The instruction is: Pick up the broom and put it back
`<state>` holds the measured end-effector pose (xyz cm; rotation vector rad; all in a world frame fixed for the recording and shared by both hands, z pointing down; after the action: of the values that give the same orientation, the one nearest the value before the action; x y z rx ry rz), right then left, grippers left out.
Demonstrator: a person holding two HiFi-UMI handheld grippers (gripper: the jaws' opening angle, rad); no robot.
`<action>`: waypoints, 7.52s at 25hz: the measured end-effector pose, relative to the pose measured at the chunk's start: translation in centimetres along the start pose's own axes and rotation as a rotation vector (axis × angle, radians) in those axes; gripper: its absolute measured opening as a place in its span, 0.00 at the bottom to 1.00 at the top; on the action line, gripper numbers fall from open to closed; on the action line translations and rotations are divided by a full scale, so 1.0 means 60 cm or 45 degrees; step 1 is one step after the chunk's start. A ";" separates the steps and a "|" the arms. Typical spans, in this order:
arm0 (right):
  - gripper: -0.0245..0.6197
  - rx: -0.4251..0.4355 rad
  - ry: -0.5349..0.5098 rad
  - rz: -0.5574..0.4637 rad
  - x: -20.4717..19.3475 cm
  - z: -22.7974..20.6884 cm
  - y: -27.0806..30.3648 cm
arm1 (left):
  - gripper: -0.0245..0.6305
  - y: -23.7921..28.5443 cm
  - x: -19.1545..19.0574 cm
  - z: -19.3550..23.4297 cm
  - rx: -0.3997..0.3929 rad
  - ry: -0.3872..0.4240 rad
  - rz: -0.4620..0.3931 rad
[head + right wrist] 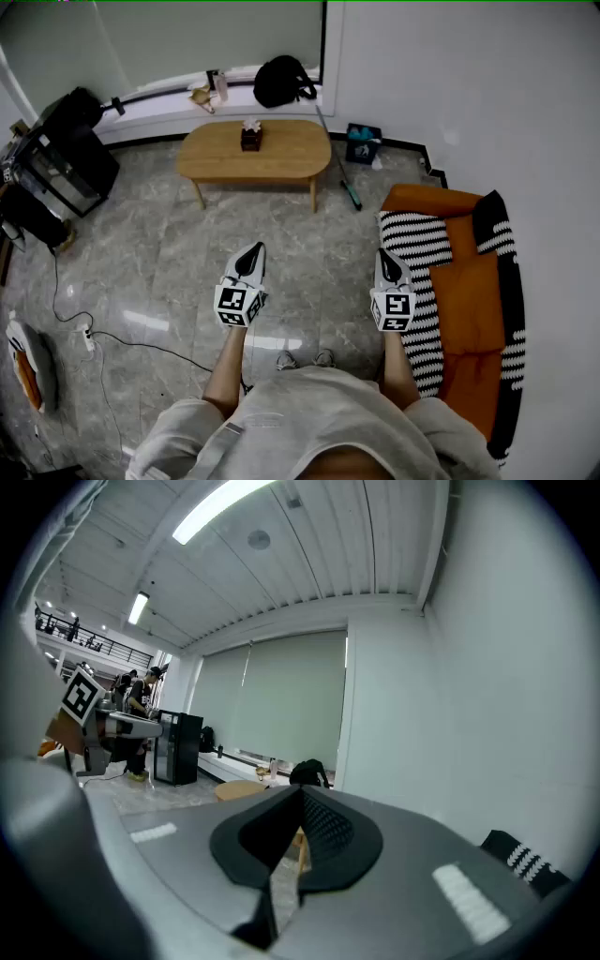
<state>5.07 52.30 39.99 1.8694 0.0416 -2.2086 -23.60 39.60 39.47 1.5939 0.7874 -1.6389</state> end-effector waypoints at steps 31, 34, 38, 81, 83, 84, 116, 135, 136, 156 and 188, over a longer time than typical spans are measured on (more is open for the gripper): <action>0.04 0.117 0.051 -0.036 -0.032 -0.080 0.038 | 0.03 0.085 -0.019 -0.082 0.048 -0.042 -0.002; 0.04 0.119 0.058 -0.030 -0.037 -0.090 0.062 | 0.03 0.103 -0.027 -0.073 0.054 -0.047 0.007; 0.04 0.115 0.050 -0.032 -0.033 -0.094 0.113 | 0.03 0.145 -0.030 -0.036 0.053 -0.056 0.002; 0.04 -0.017 0.035 0.078 0.030 -0.031 0.754 | 0.03 0.630 -0.034 0.470 -0.188 -0.101 0.077; 0.04 -0.003 0.040 0.085 0.023 -0.034 0.777 | 0.03 0.649 -0.041 0.480 -0.186 -0.104 0.090; 0.04 0.006 0.045 0.085 0.021 -0.037 0.791 | 0.03 0.662 -0.043 0.486 -0.184 -0.102 0.094; 0.04 0.157 0.130 0.147 -0.019 -0.256 1.285 | 0.03 1.131 -0.039 0.650 0.025 -0.090 0.213; 0.05 0.107 0.169 0.380 -0.162 -0.151 1.350 | 0.03 1.160 -0.198 0.728 -0.091 -0.207 0.358; 0.05 0.106 0.171 0.394 -0.174 -0.144 1.353 | 0.03 1.160 -0.211 0.732 -0.092 -0.214 0.366; 0.49 0.192 0.150 0.568 -0.359 -0.088 1.364 | 0.03 1.157 -0.370 0.740 -0.083 -0.290 0.479; 0.21 0.228 -0.033 0.734 -0.456 -0.058 1.584 | 0.03 1.140 -0.392 0.768 -0.042 -0.306 0.498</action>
<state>31.99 -34.54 79.03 1.6582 -0.6353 -1.8731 6.49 -35.14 68.88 1.3900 0.3491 -1.4833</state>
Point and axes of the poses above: the fingertips, and each gripper's own axes: y forward along the fingers, z to its left, x out of its top, the point moved 3 cm from there along -y, backward along the fingers, and after that the axes turned 7 degrees about -x, right-handed, at the moved point
